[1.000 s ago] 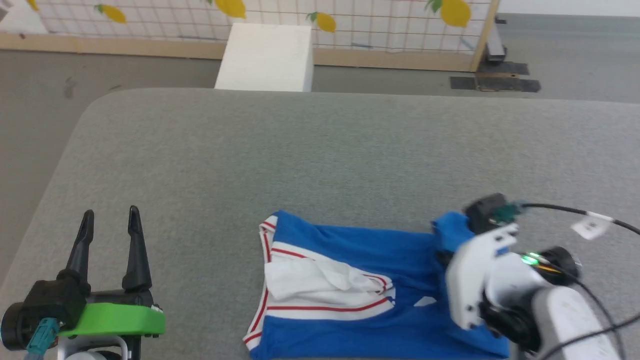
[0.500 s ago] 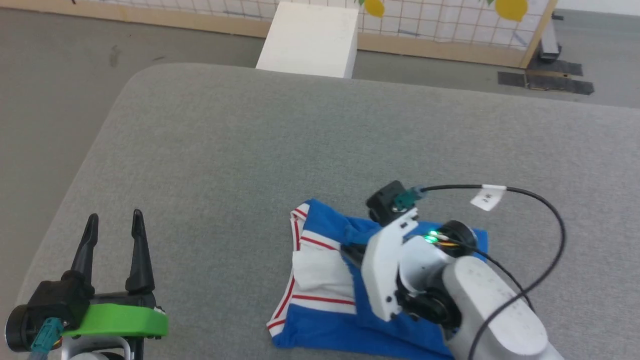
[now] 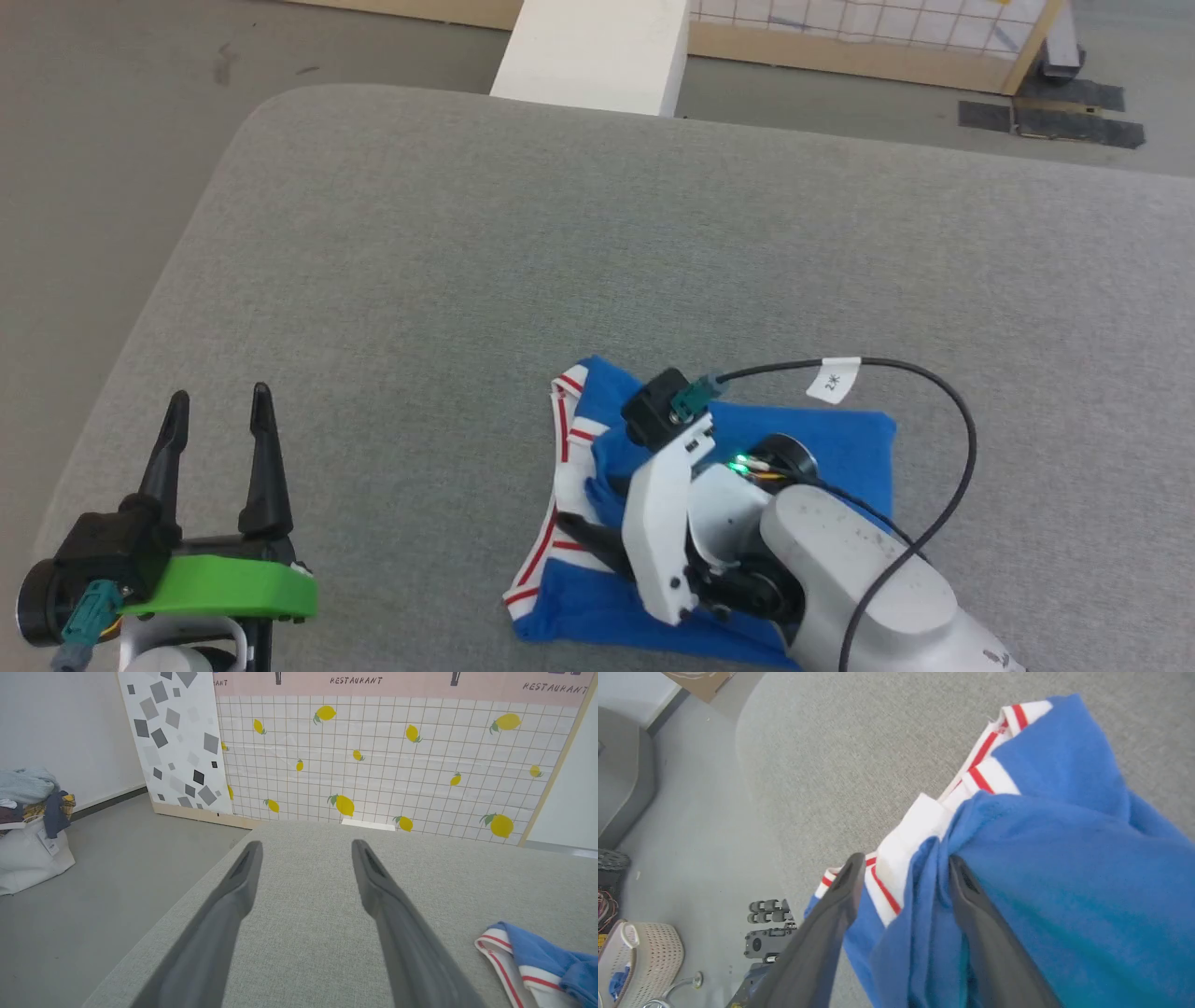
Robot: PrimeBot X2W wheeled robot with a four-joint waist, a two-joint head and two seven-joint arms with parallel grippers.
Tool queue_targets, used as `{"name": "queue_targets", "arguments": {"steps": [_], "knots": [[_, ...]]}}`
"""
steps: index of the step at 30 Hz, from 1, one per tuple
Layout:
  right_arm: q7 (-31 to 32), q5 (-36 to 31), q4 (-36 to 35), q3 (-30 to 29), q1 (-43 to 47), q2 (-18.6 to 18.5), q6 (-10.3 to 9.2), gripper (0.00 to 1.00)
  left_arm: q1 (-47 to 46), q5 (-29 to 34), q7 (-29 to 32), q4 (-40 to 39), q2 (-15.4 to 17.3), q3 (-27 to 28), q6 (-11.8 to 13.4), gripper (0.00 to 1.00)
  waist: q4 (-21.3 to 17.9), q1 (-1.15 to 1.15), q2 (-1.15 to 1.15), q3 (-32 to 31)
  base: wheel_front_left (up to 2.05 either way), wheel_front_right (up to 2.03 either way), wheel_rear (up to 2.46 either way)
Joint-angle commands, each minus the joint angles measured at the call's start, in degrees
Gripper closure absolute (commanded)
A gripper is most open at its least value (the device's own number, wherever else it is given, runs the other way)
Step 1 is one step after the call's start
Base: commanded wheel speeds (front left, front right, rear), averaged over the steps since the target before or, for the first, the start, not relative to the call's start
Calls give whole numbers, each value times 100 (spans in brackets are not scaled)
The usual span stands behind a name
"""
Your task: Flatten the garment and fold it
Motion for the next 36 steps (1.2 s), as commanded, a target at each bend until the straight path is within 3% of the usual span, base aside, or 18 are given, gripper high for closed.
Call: {"name": "queue_targets", "arguments": {"steps": [1,4,8,11,14,17,21,27,36], "knots": [[-165,174,-110,41,-178,4,-9,0,-86,-51,-26,7,-9,7,-38,0,-84,0,0,-57,0,0,0],[-580,545,-348,34,-340,4,-9,0,-49,-33,-26,13,20,44,-38,0,-228,0,0,-172,0,0,0],[-990,457,-466,-338,-469,5,-9,0,29,-3,-26,-29,27,106,-39,0,-443,0,0,-337,0,0,0],[-1046,-70,-438,-916,-348,5,-9,0,100,27,-26,-86,17,180,-39,0,-607,0,0,-432,0,0,0],[-863,-1009,-527,-1810,62,5,-9,0,162,65,-26,-134,-2,230,-38,0,-722,0,0,-501,0,0,0],[-354,-2081,-934,-2674,711,4,-9,0,216,90,-26,-194,-26,281,-37,0,-789,0,0,-505,0,0,0],[530,-2782,-1663,-3247,1640,5,-9,0,240,127,-26,-227,-25,261,-38,0,-791,0,0,-442,0,0,0],[1195,-2683,-2112,-3359,2321,5,-9,0,240,133,-26,-256,1,262,-38,0,-765,0,0,-323,0,0,0],[1304,-2703,-1171,-3121,2151,5,-9,0,207,137,-26,-189,17,141,-39,0,-669,0,0,-281,0,0,0]]}}
